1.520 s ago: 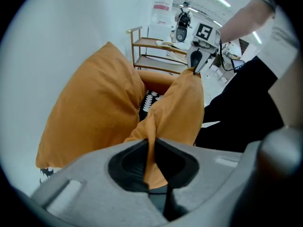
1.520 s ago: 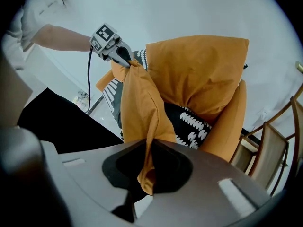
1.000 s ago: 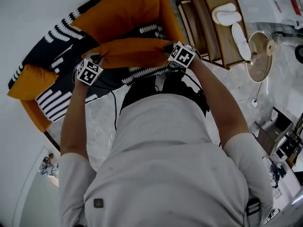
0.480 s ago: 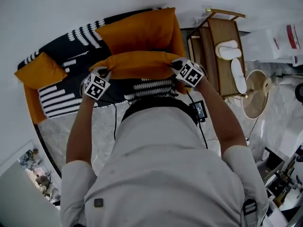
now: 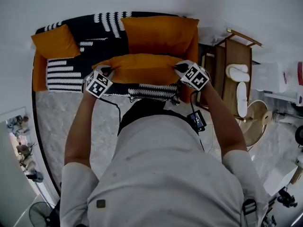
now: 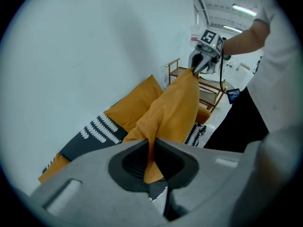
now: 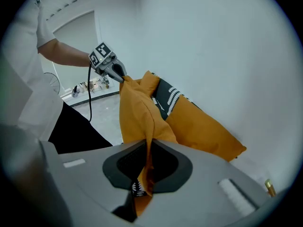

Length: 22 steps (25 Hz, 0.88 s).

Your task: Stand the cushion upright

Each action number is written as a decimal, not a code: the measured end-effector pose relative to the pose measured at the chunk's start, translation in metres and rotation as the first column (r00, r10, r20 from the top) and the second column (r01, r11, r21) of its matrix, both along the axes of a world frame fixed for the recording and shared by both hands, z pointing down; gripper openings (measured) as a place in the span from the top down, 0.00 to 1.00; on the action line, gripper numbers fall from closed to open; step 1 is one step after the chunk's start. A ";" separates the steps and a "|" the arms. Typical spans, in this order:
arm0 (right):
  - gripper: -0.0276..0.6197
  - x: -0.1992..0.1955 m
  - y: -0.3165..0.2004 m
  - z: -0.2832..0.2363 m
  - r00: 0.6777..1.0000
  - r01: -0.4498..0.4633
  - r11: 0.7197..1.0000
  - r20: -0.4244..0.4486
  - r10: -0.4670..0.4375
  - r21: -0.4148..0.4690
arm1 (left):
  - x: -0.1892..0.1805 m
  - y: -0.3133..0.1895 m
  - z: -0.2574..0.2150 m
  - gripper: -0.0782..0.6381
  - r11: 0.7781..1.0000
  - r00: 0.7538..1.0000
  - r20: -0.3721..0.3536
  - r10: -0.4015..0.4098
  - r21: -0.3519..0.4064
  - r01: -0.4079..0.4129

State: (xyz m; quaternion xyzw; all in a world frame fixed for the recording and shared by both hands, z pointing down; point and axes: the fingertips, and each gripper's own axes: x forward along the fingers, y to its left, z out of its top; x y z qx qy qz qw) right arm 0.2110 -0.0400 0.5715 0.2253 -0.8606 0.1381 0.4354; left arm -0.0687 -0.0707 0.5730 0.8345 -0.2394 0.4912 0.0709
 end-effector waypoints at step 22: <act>0.91 -0.258 -0.021 -0.033 0.997 0.074 0.996 0.004 -0.074 0.046 | -0.261 0.012 -0.037 0.85 0.991 0.993 -0.021 -0.117 0.061 0.118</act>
